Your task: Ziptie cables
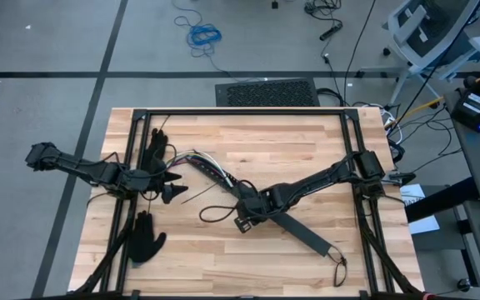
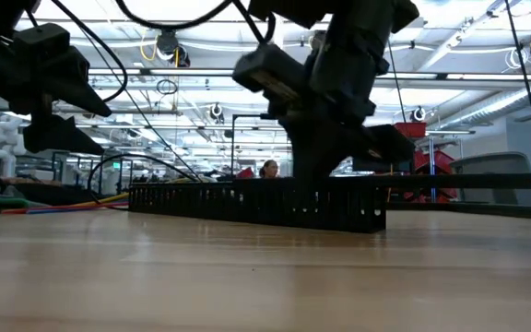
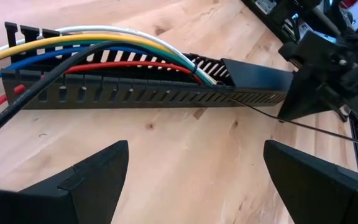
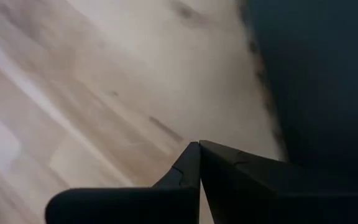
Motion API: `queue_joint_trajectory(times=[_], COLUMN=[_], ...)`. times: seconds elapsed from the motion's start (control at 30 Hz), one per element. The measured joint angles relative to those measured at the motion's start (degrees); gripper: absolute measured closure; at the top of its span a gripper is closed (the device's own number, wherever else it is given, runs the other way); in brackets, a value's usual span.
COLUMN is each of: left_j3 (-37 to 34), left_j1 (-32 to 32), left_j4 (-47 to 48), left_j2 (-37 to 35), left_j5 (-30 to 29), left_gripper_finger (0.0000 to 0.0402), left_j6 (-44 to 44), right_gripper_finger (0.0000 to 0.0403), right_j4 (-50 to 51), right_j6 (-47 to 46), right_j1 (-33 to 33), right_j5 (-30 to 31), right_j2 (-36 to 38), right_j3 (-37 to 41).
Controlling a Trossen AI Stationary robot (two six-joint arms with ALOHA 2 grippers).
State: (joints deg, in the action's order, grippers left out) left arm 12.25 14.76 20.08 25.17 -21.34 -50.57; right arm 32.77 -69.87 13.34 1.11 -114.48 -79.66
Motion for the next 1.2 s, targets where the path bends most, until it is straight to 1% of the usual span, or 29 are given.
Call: queue_joint_trajectory(times=[0.23,0.4,0.8,1.07,1.2], left_j3=[0.00,0.00,0.00,0.00,0.00], left_j1=[0.00,0.00,0.00,0.00,0.00], left_j4=[0.00,0.00,0.02,0.05,0.03], left_j2=[0.00,0.00,0.00,0.00,0.00], left_j5=[-0.56,-1.97,-3.34,-5.90,-6.25], left_gripper_finger=[0.0034,0.0034,0.0034,0.0034,0.0034], left_j6=[0.07,0.11,0.26,0.05,-0.01], right_gripper_finger=[0.0403,0.0403,0.0403,0.0403,0.0403], right_j4=[7.45,9.33,13.25,15.14,16.19], right_j6=[0.85,3.41,14.50,22.53,26.38], right_j1=[-0.07,-1.07,-7.84,-13.30,-15.73], right_j5=[2.16,3.60,9.40,12.83,14.44], right_j2=[0.00,0.00,0.00,0.00,0.00], right_j3=[0.00,0.00,0.00,0.00,0.00])
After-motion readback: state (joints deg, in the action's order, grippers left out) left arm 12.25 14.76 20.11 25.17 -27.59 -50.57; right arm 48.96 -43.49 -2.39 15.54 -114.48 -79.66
